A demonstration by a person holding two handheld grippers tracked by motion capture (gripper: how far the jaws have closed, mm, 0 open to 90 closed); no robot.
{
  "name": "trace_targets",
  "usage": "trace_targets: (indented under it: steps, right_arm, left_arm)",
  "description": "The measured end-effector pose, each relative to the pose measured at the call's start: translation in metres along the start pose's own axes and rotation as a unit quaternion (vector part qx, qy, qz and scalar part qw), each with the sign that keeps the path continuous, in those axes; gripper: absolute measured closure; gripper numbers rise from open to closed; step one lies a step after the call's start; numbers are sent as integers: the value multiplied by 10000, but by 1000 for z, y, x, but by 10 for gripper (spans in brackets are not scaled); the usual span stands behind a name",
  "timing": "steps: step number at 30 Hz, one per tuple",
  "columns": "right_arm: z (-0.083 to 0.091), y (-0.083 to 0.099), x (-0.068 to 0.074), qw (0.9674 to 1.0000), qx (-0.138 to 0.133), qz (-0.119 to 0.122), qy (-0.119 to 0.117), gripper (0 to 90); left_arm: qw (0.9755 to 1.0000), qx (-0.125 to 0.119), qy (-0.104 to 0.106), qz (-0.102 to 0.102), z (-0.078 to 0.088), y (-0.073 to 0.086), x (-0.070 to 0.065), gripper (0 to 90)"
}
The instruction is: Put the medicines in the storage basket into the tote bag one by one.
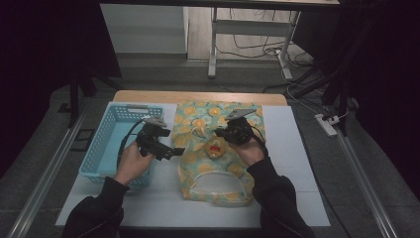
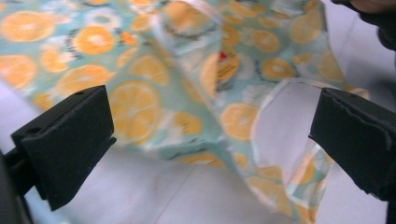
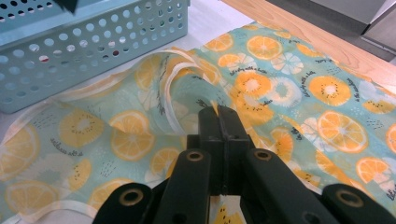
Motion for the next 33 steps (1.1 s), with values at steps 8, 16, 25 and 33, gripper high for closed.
trace_targets:
  steps: [8,16,25,33]
  right_arm:
    - [0,1,-1,10000,13,-15,11,900]
    - [-1,1,-1,10000,29,-18,17,900]
    - [-1,1,-1,10000,34,-8,11,900]
    - [-2,1,-1,10000,35,0,10,900]
  left_arm:
    - [9979,162,-617,147,21,16,25,0]
    - [9941,430,-925,363,32,32,47,1]
    - [9898,736,-1053,622,32,55,72,0]
    - [9842,1147,-1162,691,16,69,86,0]
Point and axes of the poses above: each handheld gripper's, and its own axes: z roughly backward along the jaws, y roughly out of its underside, x roughly to its left, the point moved 2 cm from there along -z, roughly forward along the jaws, and after that the axes turned 6 degrees about -y, right-handed, at the moved point
